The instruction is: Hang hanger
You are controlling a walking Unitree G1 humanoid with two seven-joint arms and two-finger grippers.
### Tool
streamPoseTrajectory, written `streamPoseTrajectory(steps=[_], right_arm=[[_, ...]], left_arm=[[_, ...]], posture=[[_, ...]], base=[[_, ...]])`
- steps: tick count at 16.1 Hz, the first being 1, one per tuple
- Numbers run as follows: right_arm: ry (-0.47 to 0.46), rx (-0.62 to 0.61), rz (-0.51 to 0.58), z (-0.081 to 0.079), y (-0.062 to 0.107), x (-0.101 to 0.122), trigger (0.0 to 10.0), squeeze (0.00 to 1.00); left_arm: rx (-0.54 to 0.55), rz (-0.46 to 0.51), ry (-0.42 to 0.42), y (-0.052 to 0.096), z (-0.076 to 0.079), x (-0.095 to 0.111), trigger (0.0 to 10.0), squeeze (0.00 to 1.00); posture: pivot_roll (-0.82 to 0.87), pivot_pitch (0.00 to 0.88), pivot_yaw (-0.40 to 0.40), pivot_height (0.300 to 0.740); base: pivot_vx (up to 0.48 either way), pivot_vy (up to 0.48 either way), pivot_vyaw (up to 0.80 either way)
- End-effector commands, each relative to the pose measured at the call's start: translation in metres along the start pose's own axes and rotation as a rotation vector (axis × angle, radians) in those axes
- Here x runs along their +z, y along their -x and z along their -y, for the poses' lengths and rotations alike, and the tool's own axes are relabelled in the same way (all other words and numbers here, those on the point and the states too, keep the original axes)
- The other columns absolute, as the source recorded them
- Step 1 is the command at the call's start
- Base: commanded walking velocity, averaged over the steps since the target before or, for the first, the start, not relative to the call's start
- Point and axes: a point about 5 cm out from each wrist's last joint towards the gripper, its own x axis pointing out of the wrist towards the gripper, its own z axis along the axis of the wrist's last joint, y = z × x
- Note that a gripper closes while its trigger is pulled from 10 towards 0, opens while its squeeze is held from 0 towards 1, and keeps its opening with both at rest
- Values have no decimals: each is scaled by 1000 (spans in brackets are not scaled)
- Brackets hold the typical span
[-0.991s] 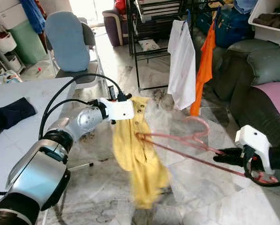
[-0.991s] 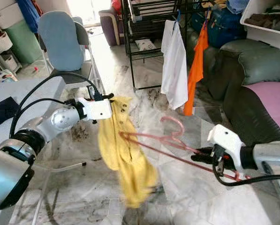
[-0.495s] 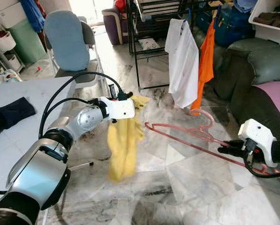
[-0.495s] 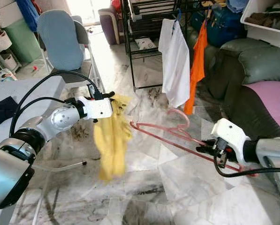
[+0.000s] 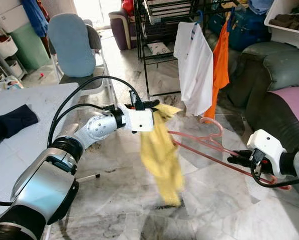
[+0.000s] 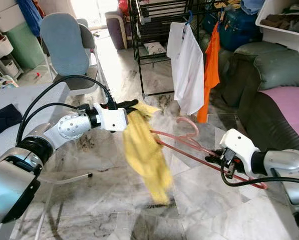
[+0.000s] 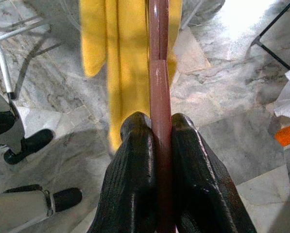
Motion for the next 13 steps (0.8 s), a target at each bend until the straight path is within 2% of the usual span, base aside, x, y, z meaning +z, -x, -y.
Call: streamPoseTrajectory(steps=[1, 4, 5, 6, 8, 9, 10, 11, 13], right_arm=[[11, -4, 16, 1, -5, 3, 10000, 0], [-83, -35, 65, 0, -17, -2, 10000, 0], [-97, -35, 71, -1, -19, -3, 10000, 0], [-165, -60, 82, -2, -27, -9, 10000, 0], [-281, -184, 53, 2, -43, -26, 10000, 0], [-308, -209, 50, 3, -45, -29, 10000, 0], [-460, -361, 40, 12, -51, -41, 10000, 0], [-476, -377, 37, 13, -51, -42, 10000, 0], [-583, -516, 97, 27, -49, -39, 10000, 0]], left_arm=[[42, 61, -3, -1, -10, 7, 10000, 0], [80, 173, -4, -5, -18, 22, 10000, 0], [91, 183, -5, -5, -20, 24, 10000, 0], [120, 219, -5, -7, -26, 30, 10000, 0], [143, 292, 4, -10, -32, 41, 10000, 0], [144, 305, 3, -11, -33, 43, 10000, 0], [109, 360, 12, -14, -29, 52, 10000, 0], [102, 366, 13, -15, -28, 53, 10000, 0], [87, 382, 52, -15, -23, 55, 10000, 0]], posture=[[-147, 0, 98, 740], [-140, 0, 93, 740], [-140, 0, 93, 740], [-136, 0, 90, 740], [-130, 0, 86, 740], [-130, 0, 85, 740], [-122, 0, 82, 740], [-120, 0, 81, 740], [-118, 0, 80, 740]], base=[[0, 0, 0], [0, 0, 0], [0, 0, 0], [0, 0, 0], [0, 0, 0], [0, 0, 0], [0, 0, 0], [0, 0, 0], [0, 0, 0]])
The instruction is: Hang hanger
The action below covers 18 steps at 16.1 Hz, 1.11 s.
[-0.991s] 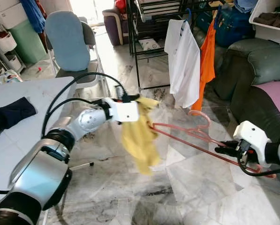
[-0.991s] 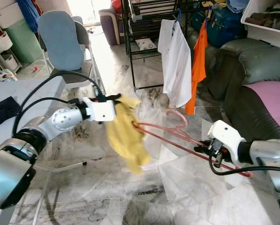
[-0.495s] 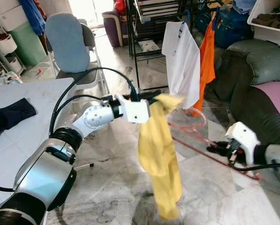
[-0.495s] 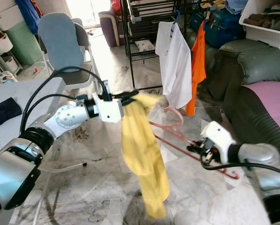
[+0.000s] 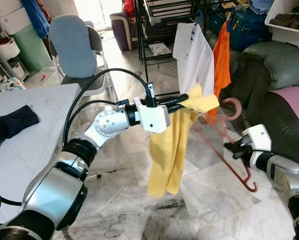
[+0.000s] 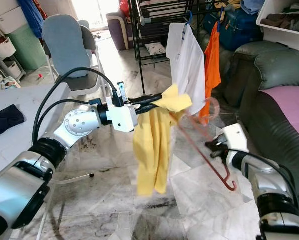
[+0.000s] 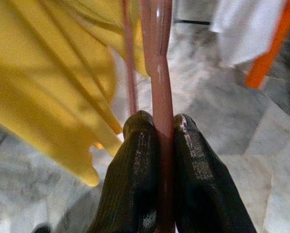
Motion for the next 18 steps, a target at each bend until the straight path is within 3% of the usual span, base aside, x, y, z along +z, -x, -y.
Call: streamPoseTrajectory(steps=[1, 2, 4, 5, 7, 10, 14, 15, 18], right_arm=[[-52, -71, -2, 6, 0, -1, 10000, 0], [-155, -142, 105, 12, -3, 21, 10000, 0], [-337, -135, 282, 7, -8, 53, 10000, 0], [-495, -68, 406, -3, -13, 75, 10000, 0], [-671, 69, 561, -25, -18, 102, 10000, 0], [-787, 165, 662, -48, -23, 130, 10000, 0], [-836, 132, 785, -47, -16, 164, 10000, 0], [-783, 129, 785, -47, -14, 168, 10000, 0], [-436, 74, 732, -60, -15, 159, 10000, 0]], left_arm=[[48, 50, -21, 0, -11, 8, 10000, 0], [18, 25, 51, 2, 6, 2, 10000, 0], [-2, -13, 131, 4, 31, -4, 10000, 0], [6, -18, 178, 2, 46, -4, 10000, 0], [6, -2, 224, -5, 63, 1, 10000, 0], [-41, 11, 295, -8, 81, 7, 10000, 0], [-163, -71, 372, 1, 106, -1, 10000, 0], [-177, -110, 390, 6, 113, -5, 10000, 0], [-188, -165, 462, 8, 124, -8, 10000, 0]], posture=[[-118, 0, 80, 740], [-119, 0, 80, 740], [-127, 0, 84, 740], [-131, 0, 82, 740], [-132, 0, 75, 740], [-126, 0, 65, 740], [-130, 0, 56, 740], [-132, 0, 50, 740], [-138, 0, 39, 740]], base=[[0, 0, 0], [0, 0, 0], [0, 0, 0], [0, 0, 0], [0, 0, 0], [0, 0, 0], [0, 0, 0], [0, 0, 0], [0, 0, 0]])
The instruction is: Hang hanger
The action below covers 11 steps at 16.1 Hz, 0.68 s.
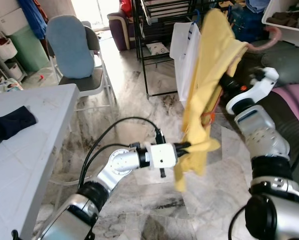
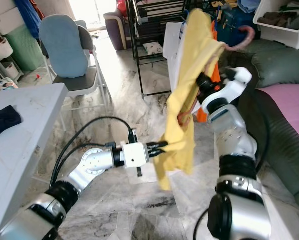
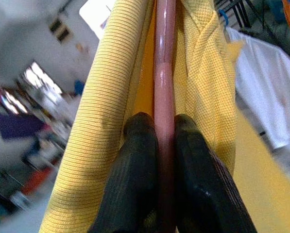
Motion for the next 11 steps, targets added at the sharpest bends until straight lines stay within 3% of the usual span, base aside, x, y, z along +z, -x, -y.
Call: streamPoseTrajectory(steps=[1, 2, 4, 5, 7, 10, 11], right_arm=[[179, 77, 68, -16, -1, 15, 10000, 0], [240, 91, 50, -18, 1, 9, 10000, 0], [349, 116, 11, -19, 7, -4, 10000, 0], [386, 111, 0, -16, 10, -8, 10000, 0], [403, 112, 9, -13, 14, -12, 10000, 0], [455, 84, 12, -7, 18, -19, 10000, 0], [454, 80, 13, -7, 17, -20, 10000, 0]], left_arm=[[-61, -43, 45, 3, 14, -8, 10000, 875], [-59, -51, 71, 2, 17, -10, 10000, 1000], [13, -13, 180, -3, 23, -8, 10000, 1000], [23, 8, 174, -5, 24, -5, 10000, 1000], [47, 27, 216, -6, 25, -3, 10000, 1000], [137, 69, 404, -8, 25, 1, 10000, 1000], [141, 70, 404, -7, 26, 1, 10000, 1000]], posture=[[-139, 0, 38, 740], [-139, 0, 38, 740], [-147, 0, 39, 740], [-149, 0, 38, 740], [-149, 0, 37, 740], [-149, 0, 37, 740], [-142, 0, 38, 740]], base=[[0, 0, 0], [0, 0, 0], [0, 0, 0], [0, 0, 0], [0, 0, 0], [0, 0, 0], [0, 0, 0]])
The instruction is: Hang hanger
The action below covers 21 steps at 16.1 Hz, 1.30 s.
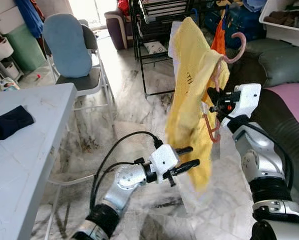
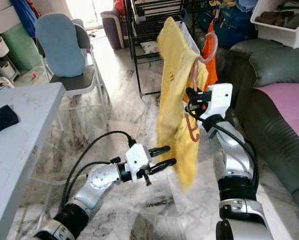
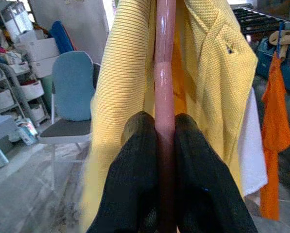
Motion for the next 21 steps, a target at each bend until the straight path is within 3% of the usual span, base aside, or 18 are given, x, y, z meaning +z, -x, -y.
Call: streamPoseTrajectory(steps=[1, 3, 7, 10, 12, 16, 18, 21], right_arm=[[43, 40, 46, -8, -5, 7, 10000, 0], [154, 88, -31, -9, 3, -9, 10000, 0], [203, 227, -144, 5, 31, -35, 10000, 0], [261, 381, -241, 9, 54, -51, 10000, 0], [283, 510, -312, 12, 70, -58, 10000, 0], [282, 713, -389, 16, 91, -53, 10000, 0], [307, 760, -409, 17, 94, -49, 10000, 0], [398, 804, -408, 18, 92, -41, 10000, 0]], left_arm=[[28, 9, 10, 6, -4, 2, 10000, 1000], [87, 25, -19, 16, -12, 7, 10000, 1000], [172, -4, -110, 50, -47, 23, 10000, 1000], [158, -105, -254, 77, -62, 20, 10000, 1000], [72, -239, -409, 90, -66, 11, 10000, 1000], [-28, -349, -502, 94, -75, 4, 10000, 1000], [-63, -387, -552, 92, -81, 4, 10000, 1000], [-62, -440, -561, 86, -96, 5, 10000, 1000]], posture=[[-142, 0, 38, 740], [-142, 0, 40, 740], [-135, 0, 40, 740], [-122, 0, 42, 740], [-118, 0, 42, 740], [-126, 0, 44, 740], [-130, 0, 47, 740], [-138, 0, 53, 740]], base=[[0, 0, 0], [0, 0, 0], [0, 0, 0], [0, 0, 0], [0, 0, 0], [0, 0, 0], [0, 0, 0], [0, 0, 0]])
